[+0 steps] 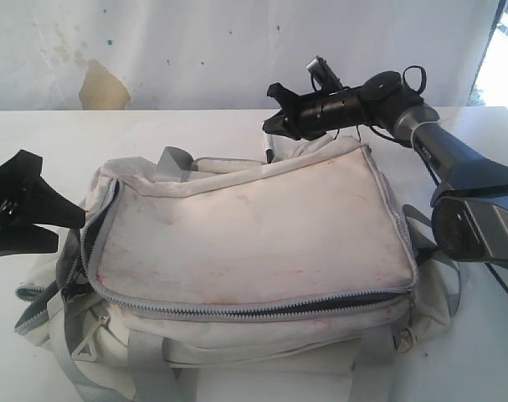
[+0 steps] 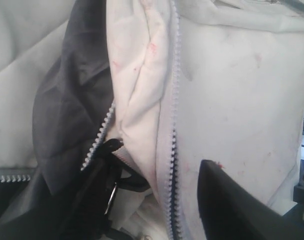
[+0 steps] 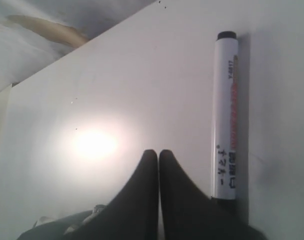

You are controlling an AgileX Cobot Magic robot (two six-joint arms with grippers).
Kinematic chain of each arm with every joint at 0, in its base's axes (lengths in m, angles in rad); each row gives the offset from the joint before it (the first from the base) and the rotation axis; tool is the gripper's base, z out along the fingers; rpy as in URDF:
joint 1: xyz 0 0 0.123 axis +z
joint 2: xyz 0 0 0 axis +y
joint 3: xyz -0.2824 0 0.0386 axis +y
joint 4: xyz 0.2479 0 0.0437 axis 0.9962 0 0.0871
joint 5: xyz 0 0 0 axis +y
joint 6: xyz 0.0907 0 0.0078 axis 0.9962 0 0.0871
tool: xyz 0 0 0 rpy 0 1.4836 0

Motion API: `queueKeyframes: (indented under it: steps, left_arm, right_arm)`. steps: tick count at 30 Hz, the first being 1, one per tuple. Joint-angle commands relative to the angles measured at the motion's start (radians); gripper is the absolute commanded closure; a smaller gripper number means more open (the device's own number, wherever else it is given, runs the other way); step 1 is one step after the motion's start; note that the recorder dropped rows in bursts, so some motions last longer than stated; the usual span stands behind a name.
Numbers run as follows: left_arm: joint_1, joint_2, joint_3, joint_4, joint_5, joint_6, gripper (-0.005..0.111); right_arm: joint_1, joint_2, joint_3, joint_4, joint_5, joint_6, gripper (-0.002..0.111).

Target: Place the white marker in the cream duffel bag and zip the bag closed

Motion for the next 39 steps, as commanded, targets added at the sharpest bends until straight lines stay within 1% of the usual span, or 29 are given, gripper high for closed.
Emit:
queueKeyframes:
  steps: [1,5,7,10,12,15,26,30,34,35,39]
  left_arm:
    - [-0.004,-0.009,0.001,0.001,-0.023,0.005,0.049]
    - [-0.004,-0.009,0.001,0.001,-0.043,0.005,0.049]
    - [-0.004,-0.009,0.001,0.012,-0.049,0.005,0.049]
    - [-0.004,-0.009,0.001,0.087,-0.078,-0.022,0.049]
    - [-0.004,-0.009,0.001,0.159,-0.1,-0.084,0.049]
    - [-0.004,-0.009,0.001,0.208,-0.115,-0.124,0.049]
    - [-0.004,-0.009,0.001,0.213,-0.116,-0.12,0.049]
    - [-0.004,-0.009,0.001,0.231,-0.129,-0.12,0.049]
    - [-0.004,-0.009,0.001,0.231,-0.142,-0.117,0.049]
    - [-0.004,-0.009,0.001,0.231,-0.142,-0.117,0.049]
    - [-0.004,-0.009,0.001,0.231,-0.141,-0.108,0.049]
  right_arm:
    - [-0.007,-0.015,-0.002,0.009,0.052,-0.009,0.108]
    - [-0.027,-0.045,-0.002,-0.005,0.106,-0.009,0.108]
    - [-0.034,-0.061,-0.002,-0.049,0.141,0.009,0.108]
    - [-0.039,-0.097,-0.002,-0.193,0.207,0.098,0.108]
    - [-0.041,-0.125,-0.002,-0.298,0.258,0.15,0.108]
    - [-0.043,-0.159,-0.002,-0.353,0.294,0.153,0.108]
    - [-0.04,-0.198,-0.002,-0.347,0.304,0.18,0.108]
    - [-0.04,-0.179,-0.002,-0.34,0.344,0.167,0.108]
    - [-0.04,-0.146,-0.002,-0.314,0.348,0.153,0.108]
    - [-0.04,-0.138,-0.002,-0.275,0.348,0.135,0.108]
    - [-0.042,-0.111,-0.002,-0.016,0.287,0.038,0.108]
